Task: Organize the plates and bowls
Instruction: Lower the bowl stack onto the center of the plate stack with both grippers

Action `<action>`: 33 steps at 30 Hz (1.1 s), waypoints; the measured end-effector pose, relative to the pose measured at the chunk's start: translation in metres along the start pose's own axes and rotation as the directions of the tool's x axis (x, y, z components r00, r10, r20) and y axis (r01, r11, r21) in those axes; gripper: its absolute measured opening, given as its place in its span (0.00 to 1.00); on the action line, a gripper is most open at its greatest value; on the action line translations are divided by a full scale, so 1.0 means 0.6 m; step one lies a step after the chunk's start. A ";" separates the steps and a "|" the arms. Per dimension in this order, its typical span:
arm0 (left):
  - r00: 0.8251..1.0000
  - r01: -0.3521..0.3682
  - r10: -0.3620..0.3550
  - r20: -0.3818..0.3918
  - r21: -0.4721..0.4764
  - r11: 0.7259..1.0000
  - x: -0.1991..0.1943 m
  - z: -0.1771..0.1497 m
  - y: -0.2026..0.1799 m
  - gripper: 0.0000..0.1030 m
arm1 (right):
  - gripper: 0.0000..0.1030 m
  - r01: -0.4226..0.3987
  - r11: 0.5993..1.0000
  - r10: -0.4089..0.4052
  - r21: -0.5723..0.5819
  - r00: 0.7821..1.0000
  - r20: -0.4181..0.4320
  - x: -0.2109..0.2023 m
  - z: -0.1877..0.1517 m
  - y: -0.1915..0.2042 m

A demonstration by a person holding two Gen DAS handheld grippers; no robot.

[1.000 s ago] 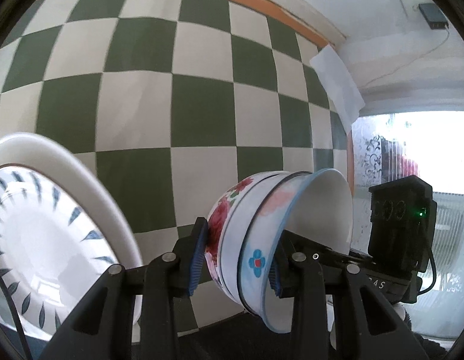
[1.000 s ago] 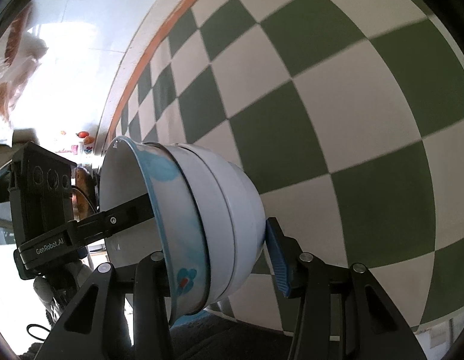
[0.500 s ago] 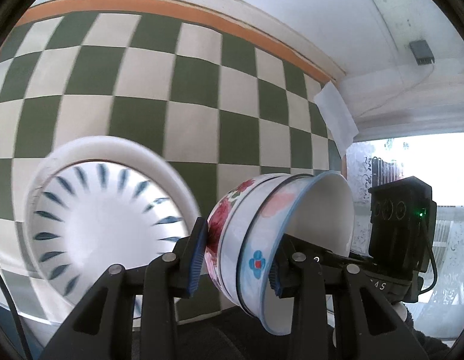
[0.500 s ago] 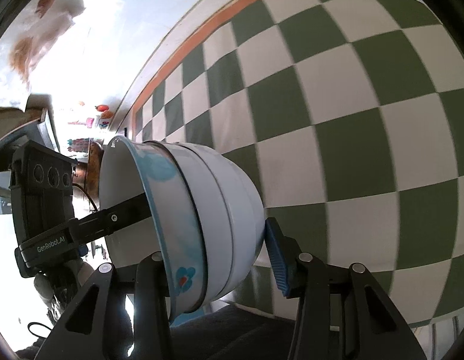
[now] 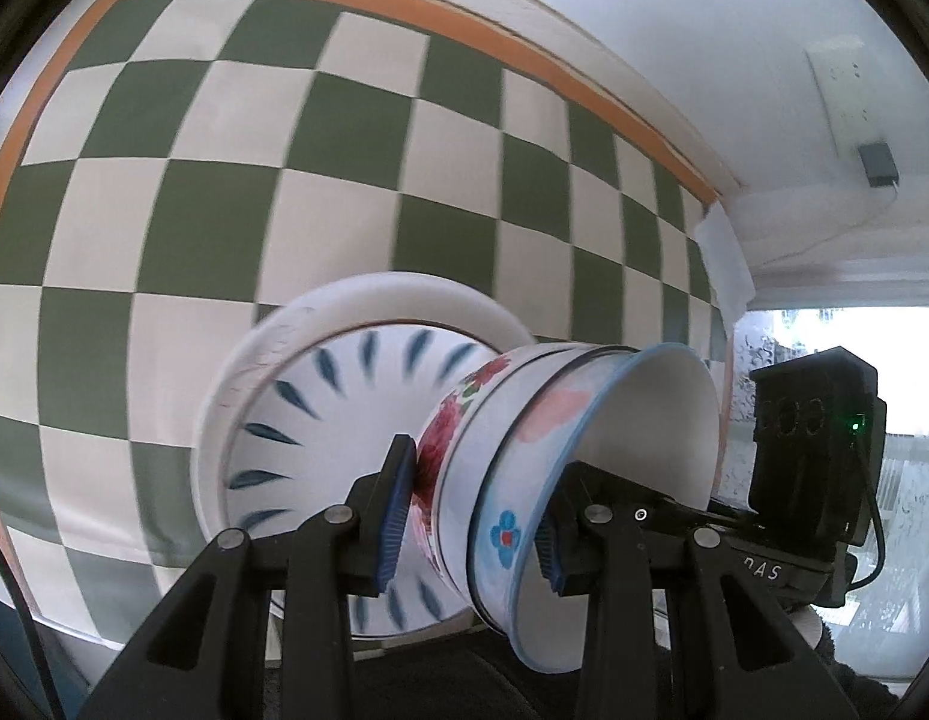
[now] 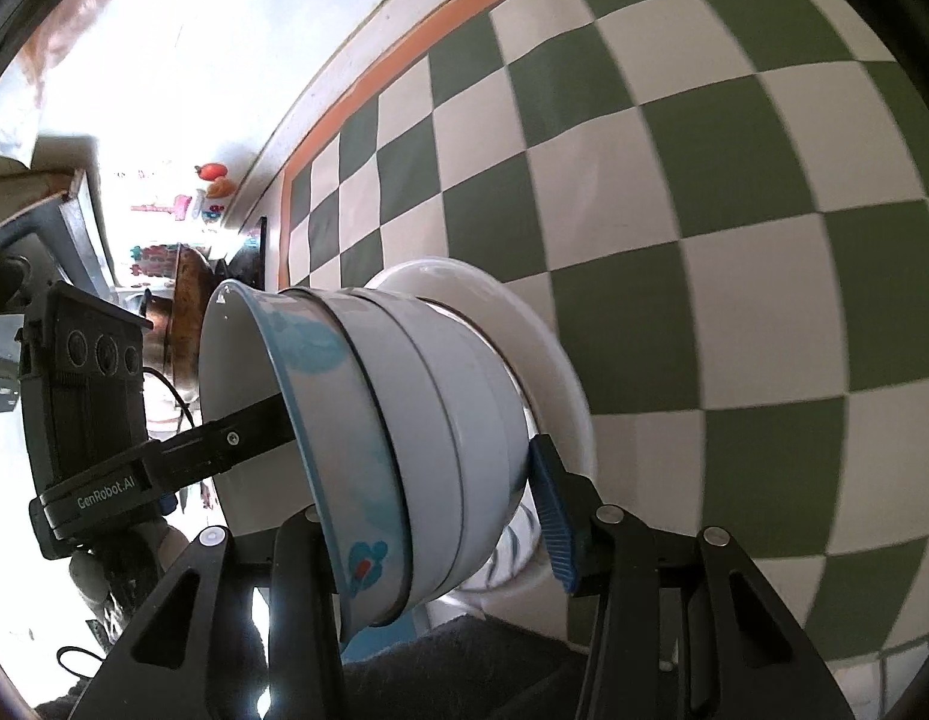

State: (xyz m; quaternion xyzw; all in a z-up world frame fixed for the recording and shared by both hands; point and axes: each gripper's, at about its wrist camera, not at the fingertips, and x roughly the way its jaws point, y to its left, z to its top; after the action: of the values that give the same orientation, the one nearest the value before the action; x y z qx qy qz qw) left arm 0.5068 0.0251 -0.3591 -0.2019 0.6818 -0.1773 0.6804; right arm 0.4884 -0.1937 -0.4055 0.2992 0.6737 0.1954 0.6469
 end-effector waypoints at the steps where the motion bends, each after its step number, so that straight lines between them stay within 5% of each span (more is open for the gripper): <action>1: 1.000 -0.004 0.004 0.000 -0.004 1.000 0.000 0.002 0.007 0.31 | 0.45 0.005 1.000 -0.005 -0.007 1.000 -0.003 0.009 0.004 0.005; 14: 0.999 -0.018 0.016 -0.038 -0.043 0.999 0.007 0.006 0.067 0.31 | 0.45 0.036 0.999 -0.038 -0.032 0.998 -0.056 0.084 0.021 0.038; 33: 0.999 -0.023 0.022 -0.033 -0.036 0.999 0.007 0.004 0.073 0.30 | 0.46 0.103 0.994 -0.105 -0.039 0.992 -0.065 0.096 0.015 0.060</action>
State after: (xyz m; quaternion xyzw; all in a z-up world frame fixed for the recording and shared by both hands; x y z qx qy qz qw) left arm 0.5079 0.0606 -0.3856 -0.2037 0.6981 -0.1603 0.6675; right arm 0.5034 -0.1303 -0.4261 0.2455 0.7060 0.1831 0.6386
